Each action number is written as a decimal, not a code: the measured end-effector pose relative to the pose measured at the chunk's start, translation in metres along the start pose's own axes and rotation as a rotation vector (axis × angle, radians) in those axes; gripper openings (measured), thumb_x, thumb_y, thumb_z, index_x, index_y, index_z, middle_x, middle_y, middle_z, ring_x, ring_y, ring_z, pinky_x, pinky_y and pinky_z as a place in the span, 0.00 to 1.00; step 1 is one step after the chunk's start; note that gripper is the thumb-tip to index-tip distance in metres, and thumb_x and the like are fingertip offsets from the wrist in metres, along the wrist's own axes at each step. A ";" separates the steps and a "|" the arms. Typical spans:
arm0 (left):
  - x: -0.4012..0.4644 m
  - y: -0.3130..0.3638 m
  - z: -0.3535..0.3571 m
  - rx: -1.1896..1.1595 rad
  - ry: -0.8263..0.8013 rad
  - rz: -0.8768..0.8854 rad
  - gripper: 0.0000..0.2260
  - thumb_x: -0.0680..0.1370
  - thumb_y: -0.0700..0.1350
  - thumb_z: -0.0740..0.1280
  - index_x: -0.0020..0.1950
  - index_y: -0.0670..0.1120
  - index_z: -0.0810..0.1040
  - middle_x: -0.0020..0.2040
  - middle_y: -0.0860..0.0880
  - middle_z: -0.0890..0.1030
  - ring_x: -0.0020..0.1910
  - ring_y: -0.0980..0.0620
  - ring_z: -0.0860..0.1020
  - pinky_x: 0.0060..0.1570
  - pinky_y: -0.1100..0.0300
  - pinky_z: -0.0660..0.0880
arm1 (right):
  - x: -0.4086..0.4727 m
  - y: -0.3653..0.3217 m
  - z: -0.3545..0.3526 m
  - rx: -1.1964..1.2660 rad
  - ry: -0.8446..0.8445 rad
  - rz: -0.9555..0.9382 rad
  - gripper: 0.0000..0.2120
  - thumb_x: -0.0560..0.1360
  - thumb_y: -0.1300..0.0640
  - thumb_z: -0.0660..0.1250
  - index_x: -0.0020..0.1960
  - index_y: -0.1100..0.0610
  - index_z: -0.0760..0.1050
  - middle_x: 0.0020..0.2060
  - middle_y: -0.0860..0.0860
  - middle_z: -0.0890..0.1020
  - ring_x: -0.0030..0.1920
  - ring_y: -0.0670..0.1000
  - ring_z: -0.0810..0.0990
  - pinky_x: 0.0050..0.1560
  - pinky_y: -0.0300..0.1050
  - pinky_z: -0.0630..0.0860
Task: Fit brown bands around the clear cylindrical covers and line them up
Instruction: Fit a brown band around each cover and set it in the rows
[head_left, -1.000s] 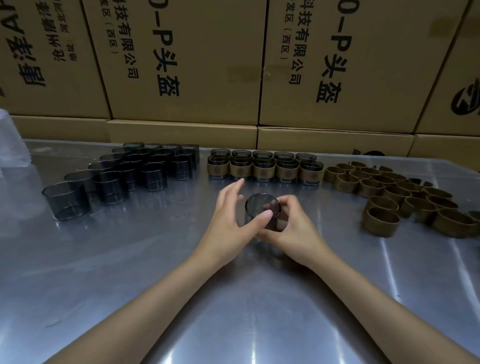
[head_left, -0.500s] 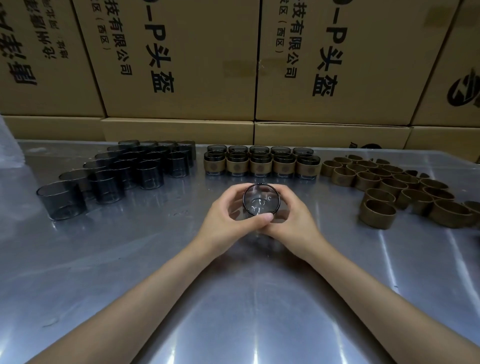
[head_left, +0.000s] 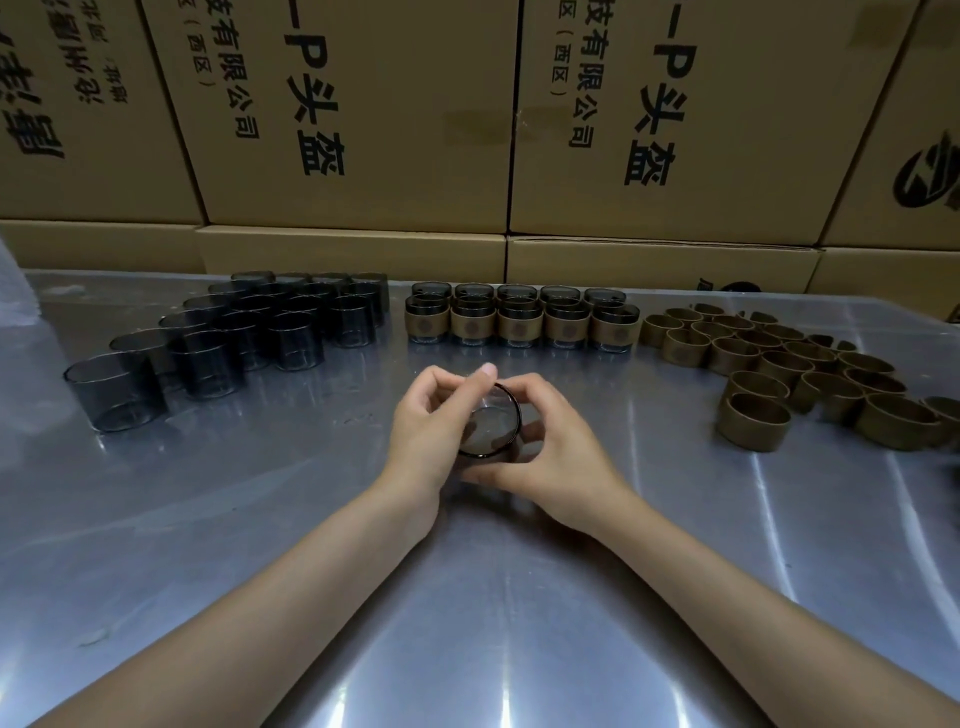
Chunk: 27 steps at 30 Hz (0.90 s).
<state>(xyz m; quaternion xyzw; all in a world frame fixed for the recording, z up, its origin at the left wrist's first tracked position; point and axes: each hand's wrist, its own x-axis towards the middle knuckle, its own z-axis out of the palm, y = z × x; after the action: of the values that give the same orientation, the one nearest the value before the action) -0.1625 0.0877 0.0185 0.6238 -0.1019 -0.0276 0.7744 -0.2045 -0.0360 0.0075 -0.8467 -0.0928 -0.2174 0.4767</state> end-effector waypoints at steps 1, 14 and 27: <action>0.000 0.001 0.000 -0.023 0.008 -0.030 0.13 0.74 0.51 0.72 0.32 0.51 0.73 0.37 0.47 0.77 0.40 0.48 0.77 0.40 0.54 0.74 | 0.000 0.000 0.000 0.007 0.007 0.011 0.30 0.59 0.53 0.83 0.57 0.47 0.73 0.54 0.46 0.78 0.54 0.45 0.78 0.55 0.48 0.77; 0.007 0.006 -0.015 -0.076 -0.469 -0.058 0.17 0.71 0.46 0.73 0.60 0.48 0.80 0.56 0.48 0.83 0.53 0.53 0.81 0.50 0.58 0.77 | 0.004 0.002 -0.011 0.303 0.107 0.182 0.25 0.62 0.62 0.81 0.56 0.56 0.76 0.50 0.48 0.82 0.45 0.34 0.79 0.39 0.26 0.73; -0.004 -0.002 0.002 0.093 -0.103 0.101 0.18 0.68 0.47 0.78 0.50 0.46 0.73 0.45 0.47 0.80 0.44 0.52 0.80 0.39 0.61 0.78 | -0.004 -0.005 -0.002 -0.176 0.040 -0.006 0.27 0.60 0.43 0.77 0.55 0.43 0.70 0.51 0.41 0.74 0.50 0.41 0.76 0.47 0.46 0.77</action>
<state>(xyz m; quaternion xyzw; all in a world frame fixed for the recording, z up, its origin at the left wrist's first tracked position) -0.1668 0.0860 0.0161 0.6510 -0.1742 -0.0157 0.7386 -0.2100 -0.0353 0.0104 -0.8807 -0.0664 -0.2428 0.4014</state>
